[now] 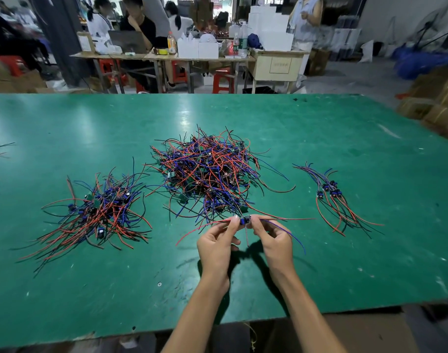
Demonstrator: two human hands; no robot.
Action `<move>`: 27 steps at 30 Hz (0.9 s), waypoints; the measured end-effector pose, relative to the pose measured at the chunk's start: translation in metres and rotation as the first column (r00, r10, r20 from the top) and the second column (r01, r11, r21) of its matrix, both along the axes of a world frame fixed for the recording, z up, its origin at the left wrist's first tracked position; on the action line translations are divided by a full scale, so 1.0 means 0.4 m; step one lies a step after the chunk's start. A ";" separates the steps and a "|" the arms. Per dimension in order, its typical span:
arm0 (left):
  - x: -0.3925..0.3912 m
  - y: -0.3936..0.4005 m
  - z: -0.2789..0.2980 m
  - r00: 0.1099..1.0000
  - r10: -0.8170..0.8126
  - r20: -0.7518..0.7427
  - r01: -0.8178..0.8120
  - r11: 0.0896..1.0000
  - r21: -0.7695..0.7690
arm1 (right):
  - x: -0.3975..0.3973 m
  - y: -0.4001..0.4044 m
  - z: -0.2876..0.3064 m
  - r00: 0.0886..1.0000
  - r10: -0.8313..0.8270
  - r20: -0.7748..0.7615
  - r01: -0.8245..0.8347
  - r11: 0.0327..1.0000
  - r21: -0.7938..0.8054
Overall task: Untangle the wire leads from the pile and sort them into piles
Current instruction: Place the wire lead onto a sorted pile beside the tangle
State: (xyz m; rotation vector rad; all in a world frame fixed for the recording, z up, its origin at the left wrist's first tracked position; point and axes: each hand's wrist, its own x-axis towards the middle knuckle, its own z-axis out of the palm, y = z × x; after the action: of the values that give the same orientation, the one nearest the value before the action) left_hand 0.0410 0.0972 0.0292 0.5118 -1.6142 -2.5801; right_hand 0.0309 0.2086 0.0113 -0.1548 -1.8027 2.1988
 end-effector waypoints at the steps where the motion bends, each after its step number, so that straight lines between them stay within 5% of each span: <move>1: 0.000 0.002 0.001 1.000 0.009 -0.007 -0.009 1.000 -0.007 | 0.000 0.002 0.000 1.000 0.003 0.009 -0.003 1.000 -0.029; 7: 0.004 -0.008 0.004 0.996 0.052 -0.076 -0.059 0.994 -0.095 | -0.002 0.012 0.005 0.994 0.076 0.072 -0.073 0.996 -0.051; 13: 0.025 -0.079 0.000 0.945 -0.178 -0.275 0.020 0.869 -0.494 | 0.000 0.038 0.022 0.959 0.229 0.168 -0.223 0.973 -0.056; 16: -0.037 -0.094 0.042 0.924 -0.382 0.028 0.352 0.815 -0.460 | -0.004 0.065 0.031 0.915 0.337 0.220 -0.334 0.941 -0.051; 20: -0.004 -0.112 0.002 0.944 -0.238 -0.230 0.170 0.945 -0.280 | -0.009 0.103 0.039 0.851 0.463 0.247 -0.452 0.886 -0.104; 22: 0.000 -0.130 -0.014 0.926 -0.320 -0.202 0.283 0.940 -0.190 | -0.012 0.103 0.045 0.828 0.489 0.274 -0.495 0.868 -0.052; 27: -0.023 -0.152 0.001 0.864 -0.497 -0.085 0.467 0.852 -0.238 | -0.021 0.062 0.049 0.843 0.418 0.339 -0.465 0.883 0.067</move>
State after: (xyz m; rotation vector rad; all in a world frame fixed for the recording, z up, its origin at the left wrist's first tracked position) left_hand 0.0317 0.0364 0.0295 -0.1199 -2.1571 -2.6236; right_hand 0.0224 0.2333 0.0307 -0.0616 -2.3742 2.4408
